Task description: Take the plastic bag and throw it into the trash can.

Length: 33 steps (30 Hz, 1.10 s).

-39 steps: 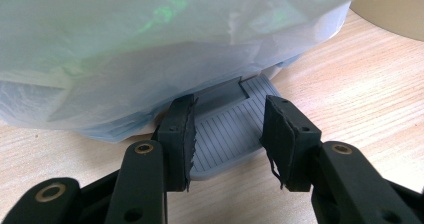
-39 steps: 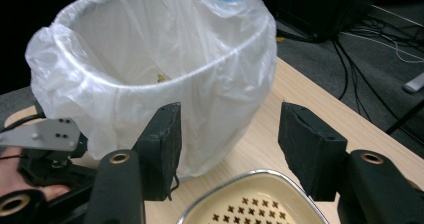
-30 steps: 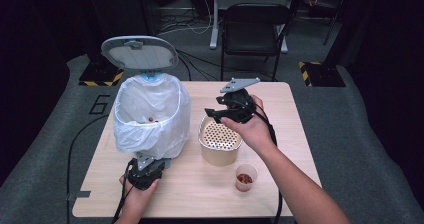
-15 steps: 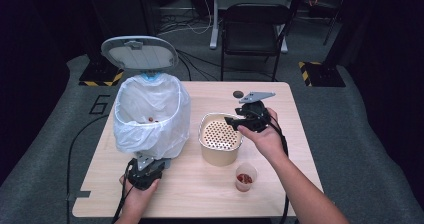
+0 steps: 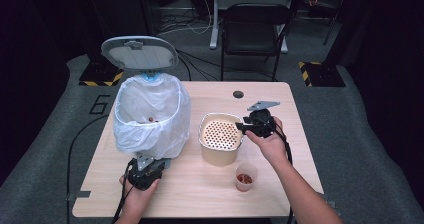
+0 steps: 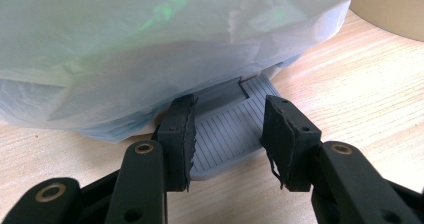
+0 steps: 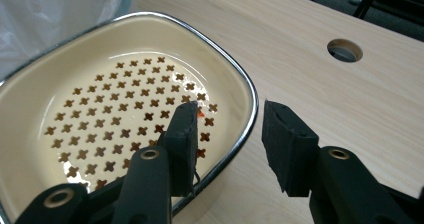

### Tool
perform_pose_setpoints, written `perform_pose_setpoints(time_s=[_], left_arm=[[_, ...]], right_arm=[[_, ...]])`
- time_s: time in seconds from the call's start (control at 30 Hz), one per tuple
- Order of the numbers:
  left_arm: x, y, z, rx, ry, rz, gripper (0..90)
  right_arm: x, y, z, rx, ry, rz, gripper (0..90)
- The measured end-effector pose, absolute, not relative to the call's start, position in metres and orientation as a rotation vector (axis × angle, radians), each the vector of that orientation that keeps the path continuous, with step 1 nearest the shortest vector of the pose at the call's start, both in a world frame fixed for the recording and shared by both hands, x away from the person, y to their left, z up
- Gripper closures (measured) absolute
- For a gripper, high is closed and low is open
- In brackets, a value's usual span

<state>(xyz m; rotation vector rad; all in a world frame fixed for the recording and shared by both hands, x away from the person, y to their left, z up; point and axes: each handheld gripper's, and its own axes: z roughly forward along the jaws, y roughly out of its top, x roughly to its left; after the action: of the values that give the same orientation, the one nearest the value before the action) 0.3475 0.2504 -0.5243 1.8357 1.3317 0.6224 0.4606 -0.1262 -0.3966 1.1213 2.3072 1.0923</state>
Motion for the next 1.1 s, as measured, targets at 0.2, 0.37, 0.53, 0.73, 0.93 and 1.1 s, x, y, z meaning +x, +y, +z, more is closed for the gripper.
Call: perform_pose_setpoints(time_s=[0.2, 0.37, 0.53, 0.73, 0.93, 1.1], left_arm=[[0.347, 0.251, -0.524, 1.840, 1.332, 0.621, 56.2], [0.347, 0.250, -0.525, 1.833, 1.330, 0.623, 56.3], [0.347, 0.251, -0.524, 1.837, 1.331, 0.623, 56.3], [0.347, 0.251, -0.524, 1.840, 1.332, 0.620, 56.2], [0.347, 0.250, -0.525, 1.830, 1.330, 0.624, 56.2], [0.347, 0.251, -0.524, 1.841, 1.330, 0.621, 56.3]], right_arm=[[0.468, -0.127, -0.407, 1.174, 2.310, 1.089, 60.2], [0.476, -0.124, -0.413, 1.182, 2.325, 1.108, 68.8], [0.479, -0.124, -0.414, 1.189, 2.322, 1.119, 70.6], [0.481, -0.122, -0.412, 1.173, 2.340, 1.106, 72.4], [0.476, -0.118, -0.411, 1.139, 2.370, 1.078, 73.8], [0.470, -0.118, -0.411, 1.101, 2.383, 1.085, 73.8]])
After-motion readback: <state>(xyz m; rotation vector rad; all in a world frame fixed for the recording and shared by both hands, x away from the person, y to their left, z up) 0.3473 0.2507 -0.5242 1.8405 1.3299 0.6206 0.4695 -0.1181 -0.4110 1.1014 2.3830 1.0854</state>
